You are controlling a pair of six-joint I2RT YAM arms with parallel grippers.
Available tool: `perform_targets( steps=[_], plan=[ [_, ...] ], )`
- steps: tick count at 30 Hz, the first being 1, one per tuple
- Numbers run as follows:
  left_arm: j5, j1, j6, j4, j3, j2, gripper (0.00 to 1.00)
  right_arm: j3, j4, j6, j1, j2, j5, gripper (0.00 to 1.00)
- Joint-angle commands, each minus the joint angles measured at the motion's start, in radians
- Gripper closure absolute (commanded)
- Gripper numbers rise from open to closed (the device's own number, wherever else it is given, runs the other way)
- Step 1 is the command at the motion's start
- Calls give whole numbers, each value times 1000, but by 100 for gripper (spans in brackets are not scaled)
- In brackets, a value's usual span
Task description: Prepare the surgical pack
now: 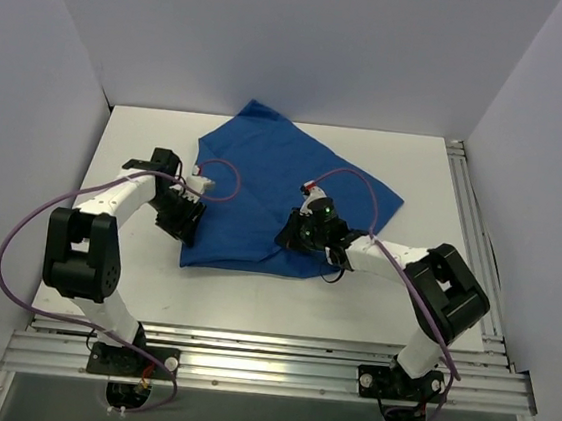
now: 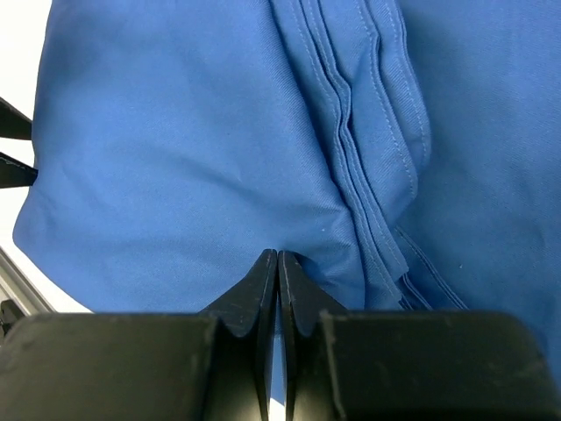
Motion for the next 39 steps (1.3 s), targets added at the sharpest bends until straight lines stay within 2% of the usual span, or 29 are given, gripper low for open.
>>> perform_targets(
  steps=[1,4,7,8,10,11,13,15,18,20,25,29,33,39],
  plan=[
    [-73,-6,20,89,-43,15,43,29,-69,-12,-36,-50,26,100],
    [-39,-6,23,52,-17,-13,42,55,-94,-15,-115,-110,-11,96],
    [7,-3,31,9,16,-72,36,62,-166,-50,-226,-188,23,77],
    [16,-3,37,0,23,-101,35,76,-240,-67,-313,-202,47,65],
    [23,0,42,-13,40,-128,32,90,-299,-102,-410,-237,84,56],
    [20,0,48,-19,42,-149,30,108,-337,-148,-501,-239,122,46],
    [7,6,49,-17,42,-160,29,147,-382,-192,-583,-198,164,40],
    [1,9,43,-11,42,-158,28,202,-425,-231,-695,-152,170,40],
    [-8,11,22,7,40,-131,28,222,-378,-214,-792,-63,68,39],
    [-11,12,7,24,42,-109,28,240,-350,-208,-812,17,25,39],
    [-13,15,-13,46,57,-74,28,309,-322,-220,-809,207,-66,36],
    [-16,17,-17,46,63,-68,28,303,-299,-210,-792,266,-68,38],
    [-17,18,-17,49,69,-59,28,293,-247,-176,-771,321,-138,43],
    [-17,21,-17,39,88,-39,29,263,-120,-85,-780,350,-184,49]
  ],
)
